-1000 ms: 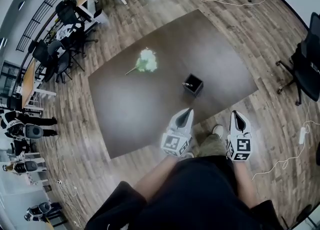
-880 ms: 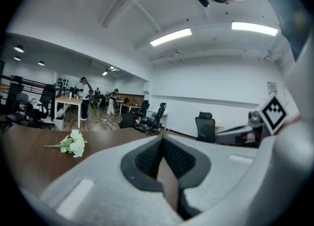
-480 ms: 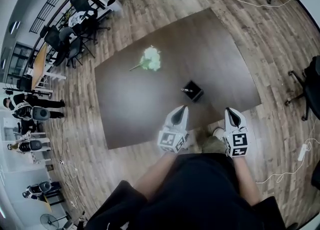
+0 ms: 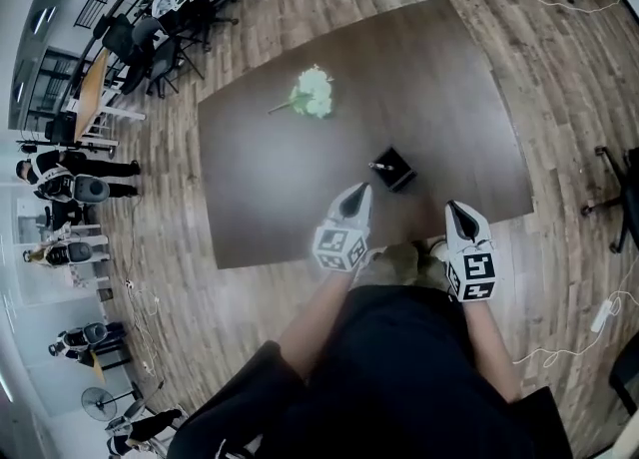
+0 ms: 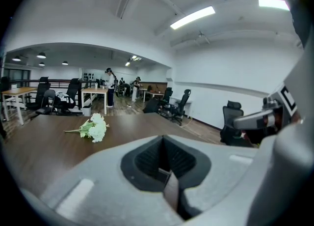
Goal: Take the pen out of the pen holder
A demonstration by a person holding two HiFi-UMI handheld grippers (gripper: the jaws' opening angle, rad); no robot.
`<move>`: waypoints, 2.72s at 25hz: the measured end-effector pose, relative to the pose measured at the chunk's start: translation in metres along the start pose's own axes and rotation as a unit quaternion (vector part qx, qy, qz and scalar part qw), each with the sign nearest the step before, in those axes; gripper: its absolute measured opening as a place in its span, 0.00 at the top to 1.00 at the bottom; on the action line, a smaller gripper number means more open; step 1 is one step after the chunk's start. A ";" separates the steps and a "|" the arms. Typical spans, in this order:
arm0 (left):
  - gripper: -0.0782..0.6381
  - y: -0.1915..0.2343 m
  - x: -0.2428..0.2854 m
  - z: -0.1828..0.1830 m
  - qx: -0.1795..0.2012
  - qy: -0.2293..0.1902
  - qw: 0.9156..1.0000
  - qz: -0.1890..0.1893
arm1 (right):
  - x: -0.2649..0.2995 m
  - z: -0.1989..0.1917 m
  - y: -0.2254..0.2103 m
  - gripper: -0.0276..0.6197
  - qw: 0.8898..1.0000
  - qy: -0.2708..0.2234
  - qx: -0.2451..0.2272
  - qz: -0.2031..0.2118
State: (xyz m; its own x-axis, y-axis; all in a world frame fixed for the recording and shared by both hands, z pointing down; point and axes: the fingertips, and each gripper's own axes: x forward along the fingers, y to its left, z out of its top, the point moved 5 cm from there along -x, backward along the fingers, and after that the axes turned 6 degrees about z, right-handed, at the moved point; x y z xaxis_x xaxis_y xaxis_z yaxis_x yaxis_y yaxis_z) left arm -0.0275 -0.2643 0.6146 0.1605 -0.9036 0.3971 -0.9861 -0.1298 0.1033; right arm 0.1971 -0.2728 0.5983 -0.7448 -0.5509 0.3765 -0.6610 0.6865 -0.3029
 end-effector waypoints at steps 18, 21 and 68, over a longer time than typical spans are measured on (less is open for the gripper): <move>0.72 0.045 0.089 -0.043 0.035 0.096 0.995 -0.014 | 0.057 -0.004 -0.012 0.95 0.999 0.032 0.011 0.006; 0.72 0.049 0.097 -0.046 0.038 0.105 0.994 -0.015 | 0.058 -0.011 -0.008 0.95 0.999 0.039 0.014 0.004; 0.80 0.025 0.064 0.008 0.049 0.040 0.997 -0.047 | 0.034 -0.008 0.003 0.96 0.999 0.037 0.000 -0.035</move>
State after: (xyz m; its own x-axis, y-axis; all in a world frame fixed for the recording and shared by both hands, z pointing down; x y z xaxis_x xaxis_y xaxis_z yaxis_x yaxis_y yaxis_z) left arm -0.0426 -0.3290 0.6353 0.2515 -0.8511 0.4609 -0.9654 -0.2549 0.0560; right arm 0.1703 -0.2858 0.6167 -0.6878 -0.5618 0.4598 -0.7115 0.6474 -0.2732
